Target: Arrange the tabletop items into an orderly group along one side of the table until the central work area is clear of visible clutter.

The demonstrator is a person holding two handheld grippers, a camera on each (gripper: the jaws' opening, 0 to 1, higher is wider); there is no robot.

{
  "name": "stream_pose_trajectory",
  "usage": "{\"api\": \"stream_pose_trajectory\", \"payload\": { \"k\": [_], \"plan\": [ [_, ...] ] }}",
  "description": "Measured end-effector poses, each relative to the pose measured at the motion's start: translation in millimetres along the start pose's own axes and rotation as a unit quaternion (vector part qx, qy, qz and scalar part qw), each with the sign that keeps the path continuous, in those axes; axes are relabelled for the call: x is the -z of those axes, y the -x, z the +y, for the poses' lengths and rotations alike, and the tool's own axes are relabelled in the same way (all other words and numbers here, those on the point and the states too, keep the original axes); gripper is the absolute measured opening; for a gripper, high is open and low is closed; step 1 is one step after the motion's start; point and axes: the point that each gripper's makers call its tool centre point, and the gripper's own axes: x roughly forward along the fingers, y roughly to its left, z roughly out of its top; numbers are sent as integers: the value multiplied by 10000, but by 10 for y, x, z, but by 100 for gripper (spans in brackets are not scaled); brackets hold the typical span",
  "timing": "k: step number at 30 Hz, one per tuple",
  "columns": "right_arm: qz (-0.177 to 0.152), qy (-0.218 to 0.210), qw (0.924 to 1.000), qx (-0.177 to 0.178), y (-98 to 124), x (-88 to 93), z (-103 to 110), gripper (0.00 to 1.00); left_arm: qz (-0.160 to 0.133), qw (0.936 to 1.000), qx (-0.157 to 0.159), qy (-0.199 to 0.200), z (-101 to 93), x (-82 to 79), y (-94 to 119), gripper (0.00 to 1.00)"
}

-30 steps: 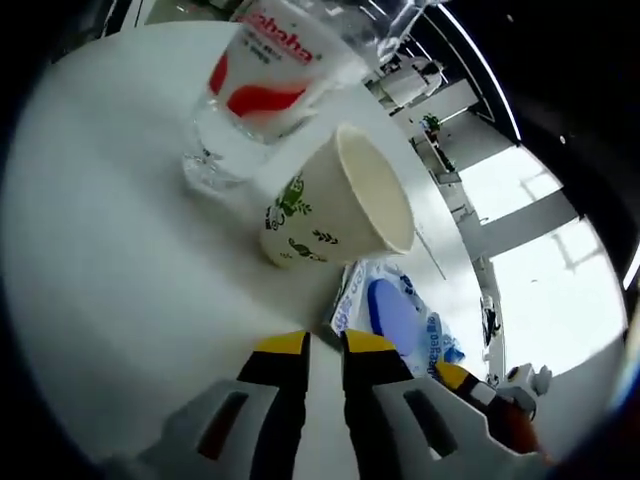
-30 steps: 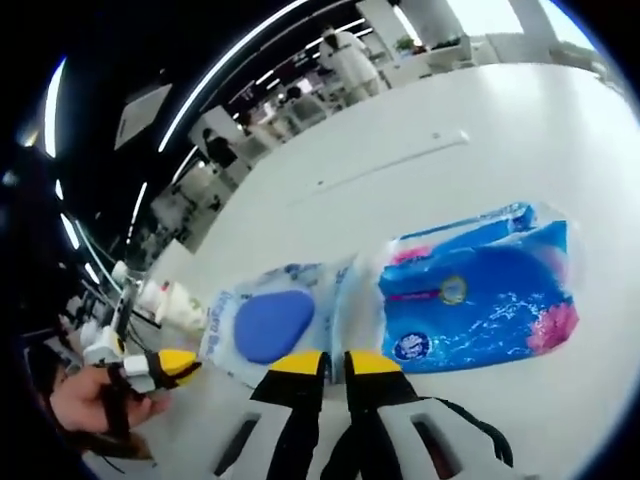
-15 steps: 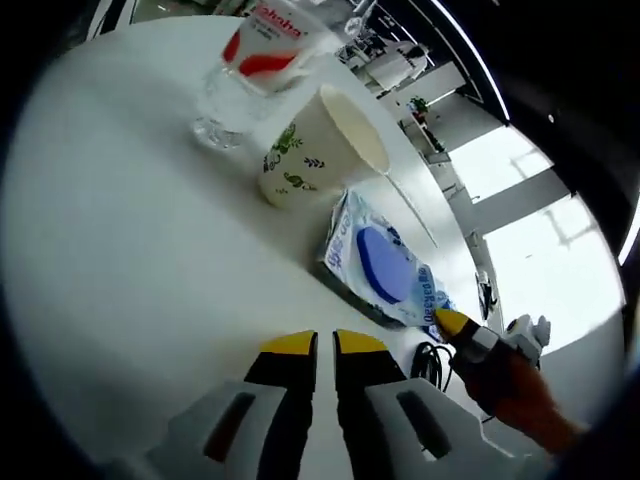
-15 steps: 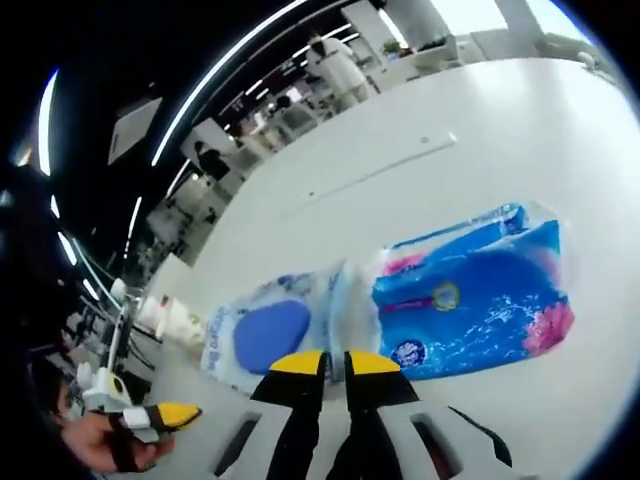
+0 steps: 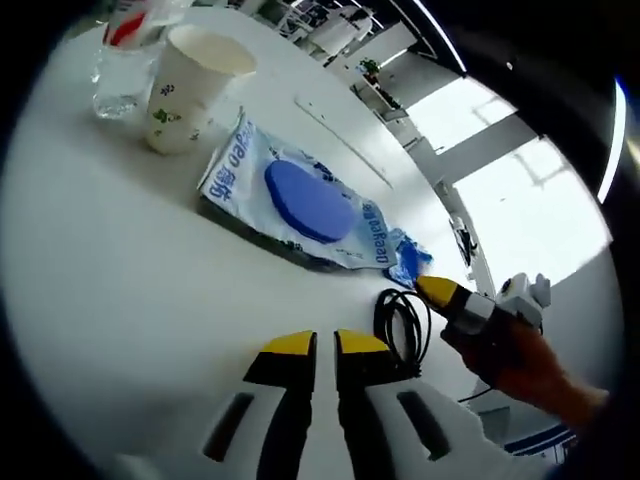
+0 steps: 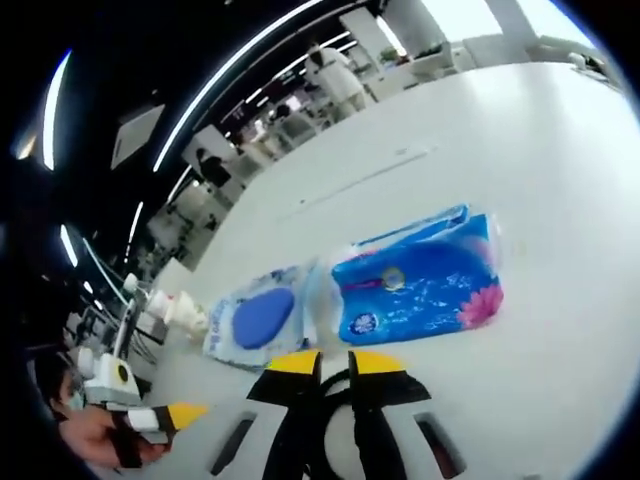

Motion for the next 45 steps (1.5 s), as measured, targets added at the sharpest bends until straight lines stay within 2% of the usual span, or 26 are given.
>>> {"api": "stream_pose_trajectory", "payload": {
  "k": [2,7,16,20,27,33,38,40,45],
  "plan": [
    [-12,44,10000,48,47,0,-63,9,39,10000,31,-8,-47,23,-36,4],
    [-39,-6,9999,158,158,32,-242,8,172,9993,63,-313,-172,75,-104,5],
    [-181,-31,9998,100,280,9,-273,12,375,9970,121,-667,-377,186,-248,7],
    [-133,72,9997,168,307,10,-379,13,428,9963,131,-730,-458,232,-320,8],
    [123,169,9995,251,327,156,-485,14,575,9942,157,-890,-622,339,-473,10],
    [307,392,9984,251,287,248,-515,13,726,9922,13,-1010,-622,430,-574,12],
    [428,677,9966,207,264,311,-458,4,729,9910,8,-1127,-619,462,-604,5],
    [443,700,9964,202,244,333,-445,4,735,9910,-2,-1117,-610,471,-614,2],
    [430,651,9967,202,232,340,-442,2,726,9918,-15,-1055,-607,470,-616,1]
  ]
}}
